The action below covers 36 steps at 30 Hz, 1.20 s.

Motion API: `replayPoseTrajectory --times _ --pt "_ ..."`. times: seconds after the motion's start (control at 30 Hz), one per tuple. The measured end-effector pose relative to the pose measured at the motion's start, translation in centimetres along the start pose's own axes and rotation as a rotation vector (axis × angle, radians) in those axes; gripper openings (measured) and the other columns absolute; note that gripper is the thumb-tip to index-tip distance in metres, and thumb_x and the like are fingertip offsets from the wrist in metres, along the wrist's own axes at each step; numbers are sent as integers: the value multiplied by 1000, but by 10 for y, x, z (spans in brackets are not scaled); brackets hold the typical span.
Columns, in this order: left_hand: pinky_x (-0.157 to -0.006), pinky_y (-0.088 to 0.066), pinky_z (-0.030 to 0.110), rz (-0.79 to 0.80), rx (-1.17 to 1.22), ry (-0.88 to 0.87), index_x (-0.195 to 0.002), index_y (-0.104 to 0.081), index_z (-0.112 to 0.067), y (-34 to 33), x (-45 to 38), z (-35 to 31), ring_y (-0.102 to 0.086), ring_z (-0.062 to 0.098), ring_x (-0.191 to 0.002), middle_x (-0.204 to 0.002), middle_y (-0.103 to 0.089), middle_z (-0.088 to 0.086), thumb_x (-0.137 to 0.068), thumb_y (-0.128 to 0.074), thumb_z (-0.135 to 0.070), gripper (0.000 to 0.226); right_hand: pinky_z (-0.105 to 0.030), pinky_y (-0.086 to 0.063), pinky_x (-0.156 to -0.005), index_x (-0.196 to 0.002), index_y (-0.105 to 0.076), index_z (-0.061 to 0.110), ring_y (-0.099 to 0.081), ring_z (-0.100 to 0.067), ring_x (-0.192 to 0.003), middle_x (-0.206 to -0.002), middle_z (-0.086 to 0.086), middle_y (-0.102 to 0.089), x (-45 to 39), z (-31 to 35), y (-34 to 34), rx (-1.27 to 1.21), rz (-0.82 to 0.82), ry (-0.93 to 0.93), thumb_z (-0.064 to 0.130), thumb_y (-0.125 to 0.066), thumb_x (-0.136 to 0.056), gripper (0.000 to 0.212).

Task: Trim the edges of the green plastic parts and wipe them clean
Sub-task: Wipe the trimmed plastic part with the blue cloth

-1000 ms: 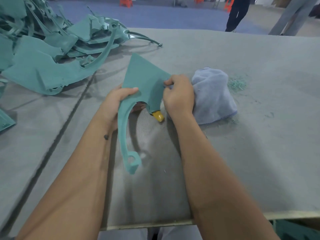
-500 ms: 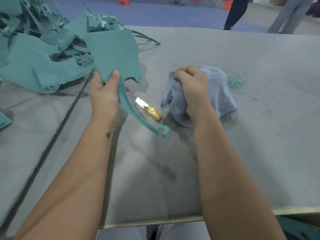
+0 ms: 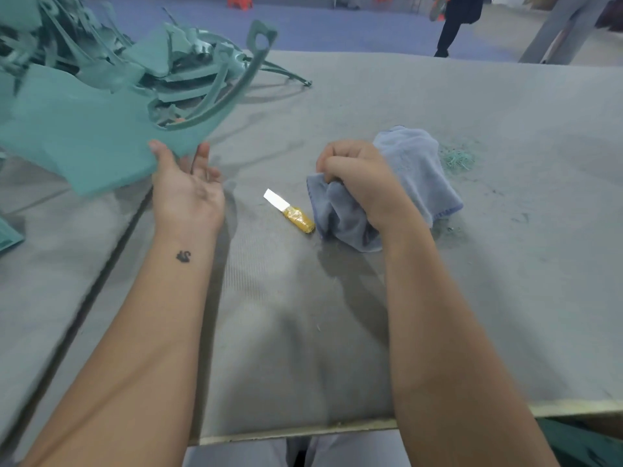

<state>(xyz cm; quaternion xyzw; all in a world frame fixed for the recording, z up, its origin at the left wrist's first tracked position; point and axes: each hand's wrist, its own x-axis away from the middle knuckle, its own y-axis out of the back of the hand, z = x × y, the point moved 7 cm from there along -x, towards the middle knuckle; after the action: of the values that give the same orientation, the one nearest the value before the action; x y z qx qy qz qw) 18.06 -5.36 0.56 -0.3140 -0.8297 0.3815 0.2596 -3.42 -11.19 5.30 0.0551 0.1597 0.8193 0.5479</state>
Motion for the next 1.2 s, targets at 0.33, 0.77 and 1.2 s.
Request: replayPoseTrajectory --times 0.33,0.77,1.2 --pt "-68 -58 22 120 -138 171 -86 -61 -7 -22 37 56 -68 10 -65 -70 -70 2 -94 -55 2 13 -10 -37 -55 -75 -58 20 -49 4 -52 -54 17 -53 -3 5 -19 -106 -258 263 -1 -54 -85 24" --pt "-51 -54 23 219 -235 310 -90 -62 -6 -33 49 69 -68 16 -55 -65 -70 9 -103 -41 -28 33 -26 -45 -65 -102 -37 17 -54 -10 -67 -74 6 -52 -1 -6 -28 -136 -617 169 22 -72 -80 41" --pt "-78 -59 30 334 -369 148 -133 -46 12 -33 44 51 -57 35 -118 -132 -54 24 -101 -39 1 35 -10 -46 -64 -87 -58 14 -57 -2 -68 -76 4 -62 -6 -30 25 -475 -813 62 16 -63 -91 7"
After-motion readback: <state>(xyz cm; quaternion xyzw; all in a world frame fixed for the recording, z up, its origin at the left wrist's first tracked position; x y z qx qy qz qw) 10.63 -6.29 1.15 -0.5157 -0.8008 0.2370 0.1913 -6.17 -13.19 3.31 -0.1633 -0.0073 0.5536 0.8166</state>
